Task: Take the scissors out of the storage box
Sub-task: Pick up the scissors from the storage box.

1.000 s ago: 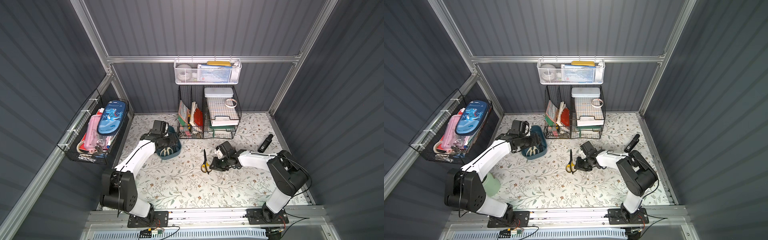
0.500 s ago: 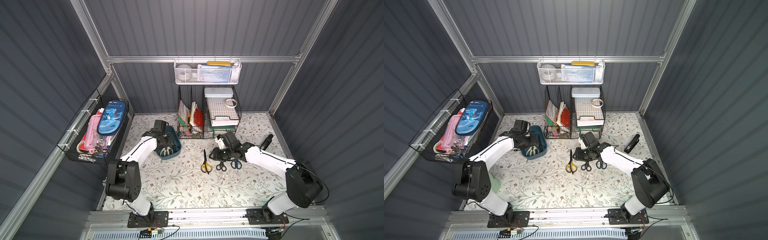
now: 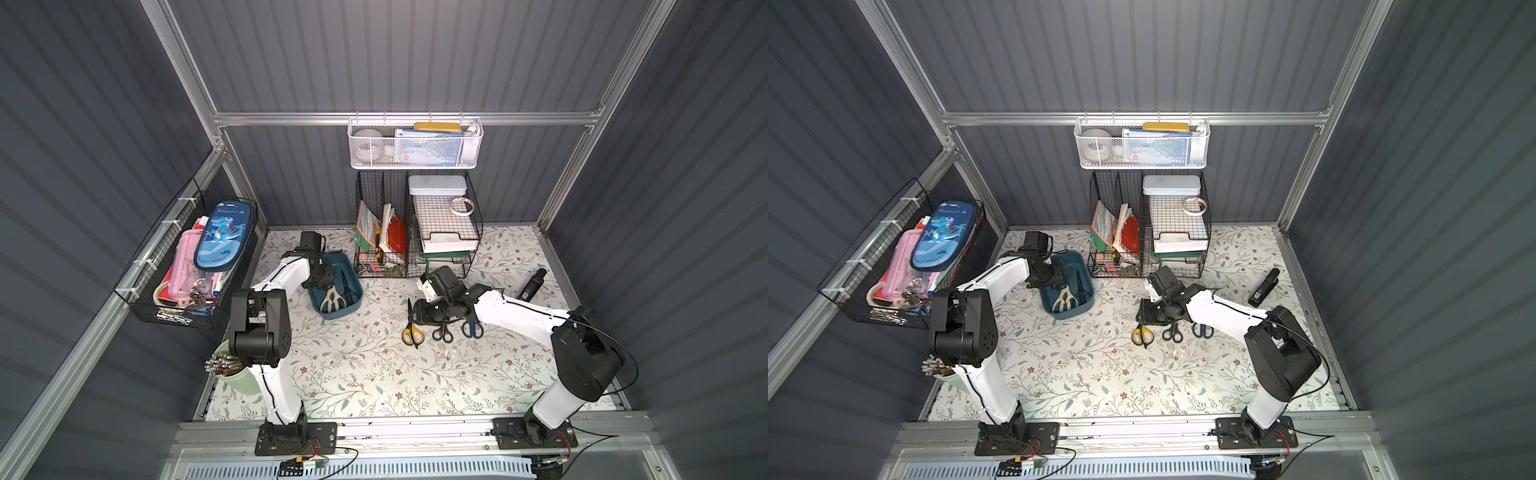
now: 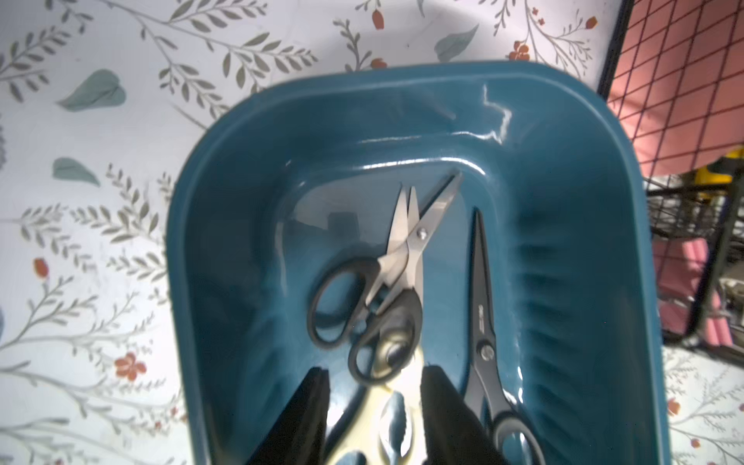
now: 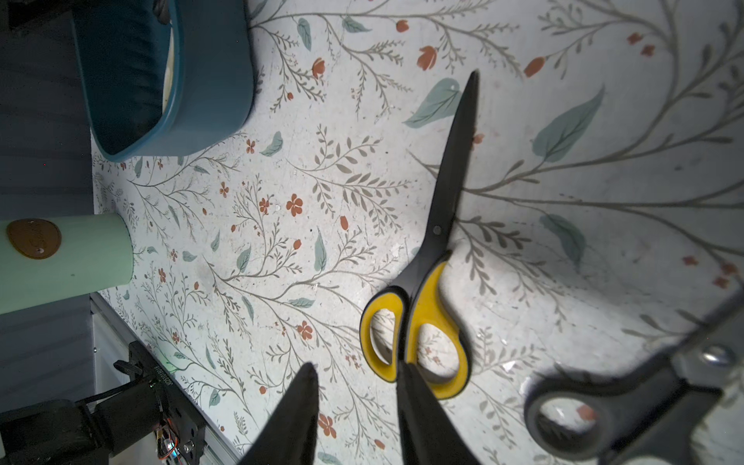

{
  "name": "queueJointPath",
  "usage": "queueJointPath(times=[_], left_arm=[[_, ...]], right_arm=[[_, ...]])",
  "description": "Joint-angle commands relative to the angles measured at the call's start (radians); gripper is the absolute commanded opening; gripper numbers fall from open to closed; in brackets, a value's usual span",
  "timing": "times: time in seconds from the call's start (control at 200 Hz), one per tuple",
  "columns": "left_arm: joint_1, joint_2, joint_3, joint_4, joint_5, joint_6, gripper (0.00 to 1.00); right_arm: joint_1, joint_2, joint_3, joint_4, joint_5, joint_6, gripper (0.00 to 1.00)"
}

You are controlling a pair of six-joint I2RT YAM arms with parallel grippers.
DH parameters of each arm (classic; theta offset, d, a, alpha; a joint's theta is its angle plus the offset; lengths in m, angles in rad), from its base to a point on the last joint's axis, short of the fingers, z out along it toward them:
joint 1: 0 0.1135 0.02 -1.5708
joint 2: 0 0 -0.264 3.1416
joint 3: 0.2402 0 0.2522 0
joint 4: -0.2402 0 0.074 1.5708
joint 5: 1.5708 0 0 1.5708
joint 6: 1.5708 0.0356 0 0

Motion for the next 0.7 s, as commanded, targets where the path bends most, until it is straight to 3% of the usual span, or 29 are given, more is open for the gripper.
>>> queueJointPath(times=[0.0,0.53,0.695], left_arm=[[-0.006,0.039,0.033,-0.009,0.066,0.042,0.39],[-0.008,0.108,0.01,0.048,0.108,0.068,0.35],[-0.008,0.133,-0.028,0.067,0.114,0.053,0.28]], right_arm=[[0.004,0.011,0.032,0.002,-0.002,-0.009,0.37],[0.004,0.028,0.043,0.009,-0.01,-0.013,0.37],[0.004,0.029,0.042,0.008,-0.014,-0.013,0.37]])
